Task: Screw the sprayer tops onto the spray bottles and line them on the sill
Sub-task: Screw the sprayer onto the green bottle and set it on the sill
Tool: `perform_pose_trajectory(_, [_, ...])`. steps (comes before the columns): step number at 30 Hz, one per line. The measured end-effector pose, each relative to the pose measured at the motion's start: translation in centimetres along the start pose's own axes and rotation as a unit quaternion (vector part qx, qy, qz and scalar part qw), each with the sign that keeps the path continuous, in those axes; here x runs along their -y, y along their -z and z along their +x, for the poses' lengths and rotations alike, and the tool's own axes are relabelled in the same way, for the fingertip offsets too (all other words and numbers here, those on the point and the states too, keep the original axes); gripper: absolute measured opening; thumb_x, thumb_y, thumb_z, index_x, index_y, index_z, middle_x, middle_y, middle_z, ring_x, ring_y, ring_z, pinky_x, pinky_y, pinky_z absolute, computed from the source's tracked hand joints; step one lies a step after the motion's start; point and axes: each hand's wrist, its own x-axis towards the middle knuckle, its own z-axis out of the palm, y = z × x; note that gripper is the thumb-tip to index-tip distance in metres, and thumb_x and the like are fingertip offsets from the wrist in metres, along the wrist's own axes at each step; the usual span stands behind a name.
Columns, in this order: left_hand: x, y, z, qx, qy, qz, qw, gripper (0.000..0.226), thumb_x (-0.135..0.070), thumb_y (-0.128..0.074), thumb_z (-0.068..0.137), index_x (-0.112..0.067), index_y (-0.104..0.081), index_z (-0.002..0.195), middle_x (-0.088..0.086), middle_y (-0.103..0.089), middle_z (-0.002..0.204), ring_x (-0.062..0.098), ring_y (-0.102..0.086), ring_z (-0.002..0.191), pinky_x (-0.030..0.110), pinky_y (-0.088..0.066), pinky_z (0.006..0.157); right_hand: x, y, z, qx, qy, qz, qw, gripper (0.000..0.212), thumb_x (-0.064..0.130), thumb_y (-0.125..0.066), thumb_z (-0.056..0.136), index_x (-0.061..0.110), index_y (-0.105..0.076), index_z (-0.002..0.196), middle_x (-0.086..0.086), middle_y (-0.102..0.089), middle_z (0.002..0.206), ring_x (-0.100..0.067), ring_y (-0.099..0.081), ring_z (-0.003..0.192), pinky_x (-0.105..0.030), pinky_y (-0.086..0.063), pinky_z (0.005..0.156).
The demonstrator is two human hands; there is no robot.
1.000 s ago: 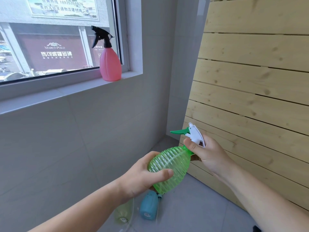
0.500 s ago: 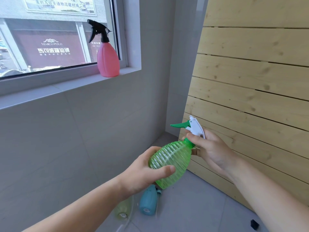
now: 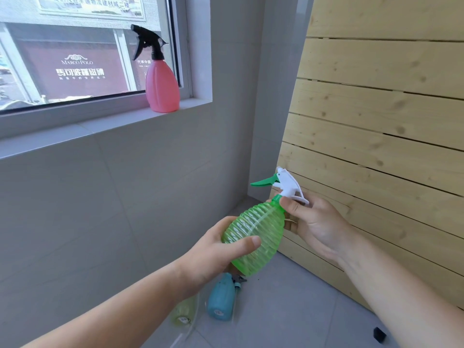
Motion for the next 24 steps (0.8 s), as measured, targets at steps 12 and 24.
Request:
perform_pose_trajectory(12, [-0.1, -0.4, 0.0, 0.121, 0.070, -0.096, 0.985, 0.072, -0.055, -0.071, 0.078, -0.018, -0.060, 0.139, 0.008, -0.071, 0.120, 0.026, -0.066, 0.108, 0.043, -0.050, 0.094, -0.2, -2.1, -0.6, 0.048, -0.065, 0.165, 0.983, 0.025, 0.018, -0.059, 0.089, 0.006, -0.064, 0.111, -0.014, -0.072, 0.111, -0.030, -0.068, 0.107, -0.046, -0.053, 0.094])
perform_pose_trajectory(24, [-0.2, -2.1, 0.4, -0.090, -0.014, 0.107, 0.990, 0.072, -0.052, -0.083, 0.054, -0.012, -0.060, 0.109, 0.001, -0.072, 0.091, 0.018, -0.072, 0.081, 0.053, -0.062, 0.082, -0.9, -3.2, -0.3, -0.040, -0.016, 0.073, 0.996, 0.014, 0.009, -0.061, 0.091, 0.001, -0.069, 0.097, -0.016, -0.070, 0.102, -0.027, -0.068, 0.088, -0.037, -0.058, 0.077])
